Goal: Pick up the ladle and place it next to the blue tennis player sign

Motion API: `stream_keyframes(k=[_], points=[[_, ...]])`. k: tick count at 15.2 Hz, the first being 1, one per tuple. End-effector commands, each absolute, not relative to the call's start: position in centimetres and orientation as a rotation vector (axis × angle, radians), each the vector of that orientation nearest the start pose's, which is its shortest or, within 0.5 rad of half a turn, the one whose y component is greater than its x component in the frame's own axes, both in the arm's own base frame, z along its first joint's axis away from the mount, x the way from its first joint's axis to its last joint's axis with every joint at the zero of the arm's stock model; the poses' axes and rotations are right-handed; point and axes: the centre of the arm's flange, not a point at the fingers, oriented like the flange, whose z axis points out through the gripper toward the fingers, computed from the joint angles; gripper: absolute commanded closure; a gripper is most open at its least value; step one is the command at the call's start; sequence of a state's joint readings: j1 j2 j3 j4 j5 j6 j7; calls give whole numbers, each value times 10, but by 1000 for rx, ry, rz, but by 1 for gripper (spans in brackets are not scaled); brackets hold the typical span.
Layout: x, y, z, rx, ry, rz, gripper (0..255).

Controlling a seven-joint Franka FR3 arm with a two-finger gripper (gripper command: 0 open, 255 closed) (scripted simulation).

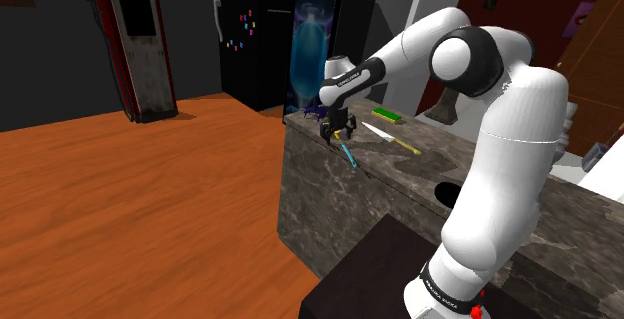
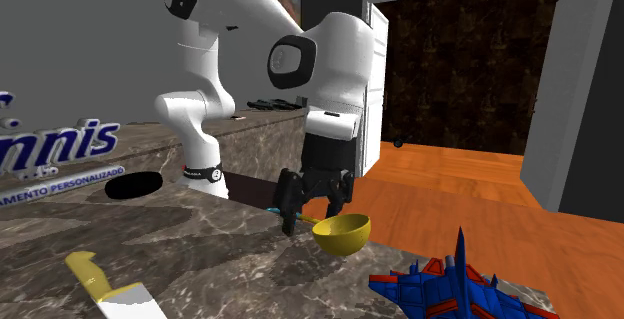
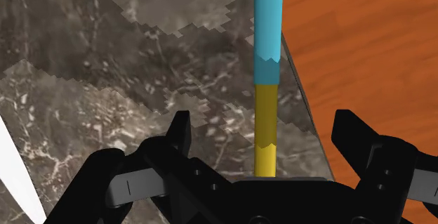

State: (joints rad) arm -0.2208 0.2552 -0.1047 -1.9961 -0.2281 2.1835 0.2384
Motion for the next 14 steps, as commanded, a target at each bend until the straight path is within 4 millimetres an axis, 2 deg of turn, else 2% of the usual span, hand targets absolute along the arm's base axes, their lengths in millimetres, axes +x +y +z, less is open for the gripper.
stream_keyframes(k=[1,5,6,12,14], points=[[558,-195,328,-3270,703,128,0],[558,-195,328,-3270,703,128,0],[558,-195,328,-3270,703,128,255],[560,-202,327,-3270,704,128,255],[554,-201,326,-3270,704,127,255]])
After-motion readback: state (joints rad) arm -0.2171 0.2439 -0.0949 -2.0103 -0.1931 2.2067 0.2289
